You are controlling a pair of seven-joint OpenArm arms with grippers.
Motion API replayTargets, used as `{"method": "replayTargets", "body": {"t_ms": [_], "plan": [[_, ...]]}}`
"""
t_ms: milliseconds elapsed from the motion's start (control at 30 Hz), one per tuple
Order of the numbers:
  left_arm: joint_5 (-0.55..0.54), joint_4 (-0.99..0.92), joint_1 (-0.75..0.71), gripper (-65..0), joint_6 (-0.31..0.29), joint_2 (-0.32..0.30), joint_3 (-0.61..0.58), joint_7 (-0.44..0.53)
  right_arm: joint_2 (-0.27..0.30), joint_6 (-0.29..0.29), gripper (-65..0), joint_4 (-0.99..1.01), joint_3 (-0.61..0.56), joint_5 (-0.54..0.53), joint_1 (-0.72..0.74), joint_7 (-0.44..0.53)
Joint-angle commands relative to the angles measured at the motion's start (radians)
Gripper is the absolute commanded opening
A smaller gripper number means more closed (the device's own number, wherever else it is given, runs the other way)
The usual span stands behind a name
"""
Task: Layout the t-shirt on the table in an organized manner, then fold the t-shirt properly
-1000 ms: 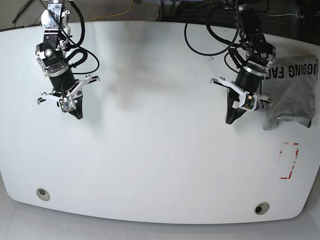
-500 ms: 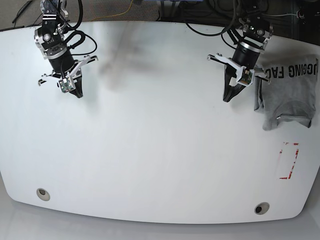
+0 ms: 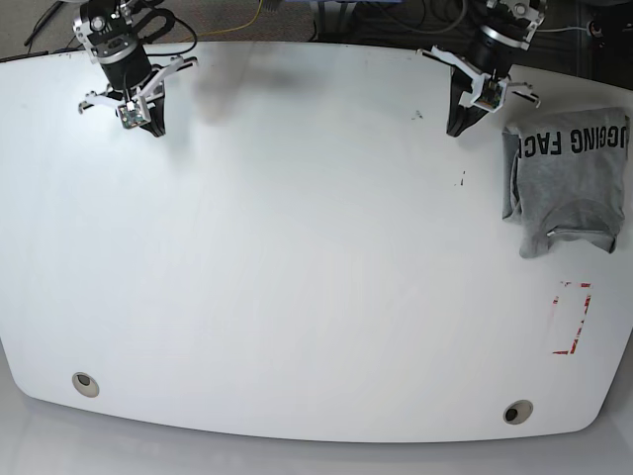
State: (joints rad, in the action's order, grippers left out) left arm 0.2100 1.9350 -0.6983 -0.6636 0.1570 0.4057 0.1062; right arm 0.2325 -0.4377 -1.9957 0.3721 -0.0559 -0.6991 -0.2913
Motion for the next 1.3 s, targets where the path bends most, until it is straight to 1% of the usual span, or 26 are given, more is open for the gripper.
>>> {"method": "replayTargets", "body": {"t_ms": [0,100,333,467,567,700,733,833,900,1100,1267], "plan": [[-0.057,0.025,-0.041,-65.0,0.002,0.000,0.015,0.036,0.006,0.007,-64.9,-0.018,0.011,-0.008,-0.041,0.025],[-0.093,0.027,-0.091,-65.0,0.002,0.000,0.031,0.036,0.003,0.007,-64.9,-0.018,0.017,-0.006,-0.092,0.057],[-0.093,0.025,-0.192,-65.0,0.003,0.000,0.032,0.036,-0.005,0.010,-64.9,-0.018,0.021,-0.011,-0.224,0.096],[-0.093,0.024,-0.258,-65.0,0.005,0.000,0.032,0.036,-0.060,0.010,-64.9,-0.018,0.025,-0.006,-0.288,0.129],[-0.093,0.021,-0.288,-65.0,0.005,0.000,0.034,0.036,-0.080,0.010,-64.9,-0.018,0.025,-0.009,-0.324,0.132],[-0.096,0.019,-0.338,-65.0,0.003,0.000,0.031,0.036,-0.089,0.010,-64.9,-0.014,0.020,-0.011,-0.379,0.132],[-0.099,0.019,-0.350,-65.0,0.003,0.000,0.029,0.036,-0.100,0.010,-64.9,-0.014,0.018,-0.011,-0.391,0.132],[-0.139,0.019,-0.375,-65.0,0.005,0.000,0.034,0.034,-0.134,0.010,-64.9,-0.014,0.018,-0.008,-0.419,0.132],[-0.157,0.017,-0.389,-65.0,0.005,0.000,0.042,0.031,-0.143,0.009,-64.9,-0.012,0.018,-0.006,-0.433,0.132],[-0.165,-0.033,-0.403,-65.0,0.002,0.000,0.060,0.030,-0.152,0.009,-64.9,0.034,0.015,-0.008,-0.460,0.128],[-0.160,-0.098,-0.375,-65.0,0.003,0.000,0.057,0.028,-0.150,0.009,-64.9,0.085,-0.028,-0.006,-0.454,0.100]]}}
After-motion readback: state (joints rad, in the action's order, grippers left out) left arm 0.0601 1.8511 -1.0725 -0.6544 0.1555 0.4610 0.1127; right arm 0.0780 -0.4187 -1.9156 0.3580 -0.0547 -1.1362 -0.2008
